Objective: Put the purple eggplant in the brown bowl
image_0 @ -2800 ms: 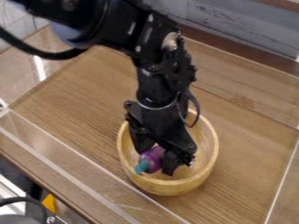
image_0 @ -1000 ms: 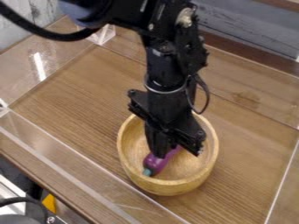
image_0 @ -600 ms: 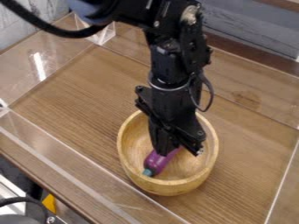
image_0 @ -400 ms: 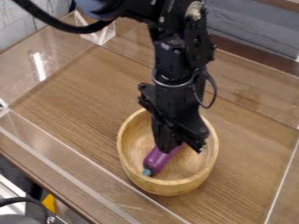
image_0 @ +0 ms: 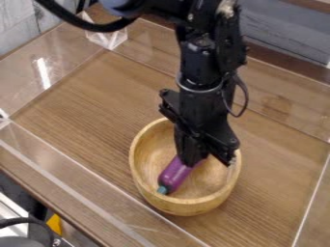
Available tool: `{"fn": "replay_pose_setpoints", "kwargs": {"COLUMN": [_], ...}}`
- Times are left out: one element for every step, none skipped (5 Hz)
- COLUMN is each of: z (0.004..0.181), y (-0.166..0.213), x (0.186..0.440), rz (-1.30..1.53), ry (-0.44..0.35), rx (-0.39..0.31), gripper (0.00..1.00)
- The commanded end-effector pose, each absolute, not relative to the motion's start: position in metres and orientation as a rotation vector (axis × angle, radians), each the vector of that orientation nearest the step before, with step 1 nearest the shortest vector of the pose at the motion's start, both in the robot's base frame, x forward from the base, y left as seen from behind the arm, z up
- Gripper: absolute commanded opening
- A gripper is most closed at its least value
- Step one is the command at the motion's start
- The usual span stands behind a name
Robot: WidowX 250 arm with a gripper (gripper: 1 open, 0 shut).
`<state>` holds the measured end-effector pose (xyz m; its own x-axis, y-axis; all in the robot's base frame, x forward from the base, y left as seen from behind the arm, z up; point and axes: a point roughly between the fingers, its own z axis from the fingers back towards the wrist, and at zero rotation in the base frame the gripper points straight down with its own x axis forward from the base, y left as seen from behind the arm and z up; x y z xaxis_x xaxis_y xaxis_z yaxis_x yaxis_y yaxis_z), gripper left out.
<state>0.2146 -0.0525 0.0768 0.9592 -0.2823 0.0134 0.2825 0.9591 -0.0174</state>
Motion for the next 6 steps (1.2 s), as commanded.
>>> {"fn": "replay_pose_setpoints", "kwargs": {"z": [0.087,0.087,0.087,0.082,0.08,0.08], "y": [-0.053,-0.051,-0.048,-0.053,-0.045,-0.042], "x": [0.224,0.226,0.228,0.219,0.217,0.217], "rz": [-0.281,-0.283,-0.285,-0.29,-0.3,-0.303], "ry": [-0.044,-0.04,-0.036,-0.032,-0.027,-0.024], "rx": [-0.016,-0.013,-0.01,-0.008,-0.007,-0.007], "gripper": [0.0,0.0,0.0,0.0,1.0,1.0]}}
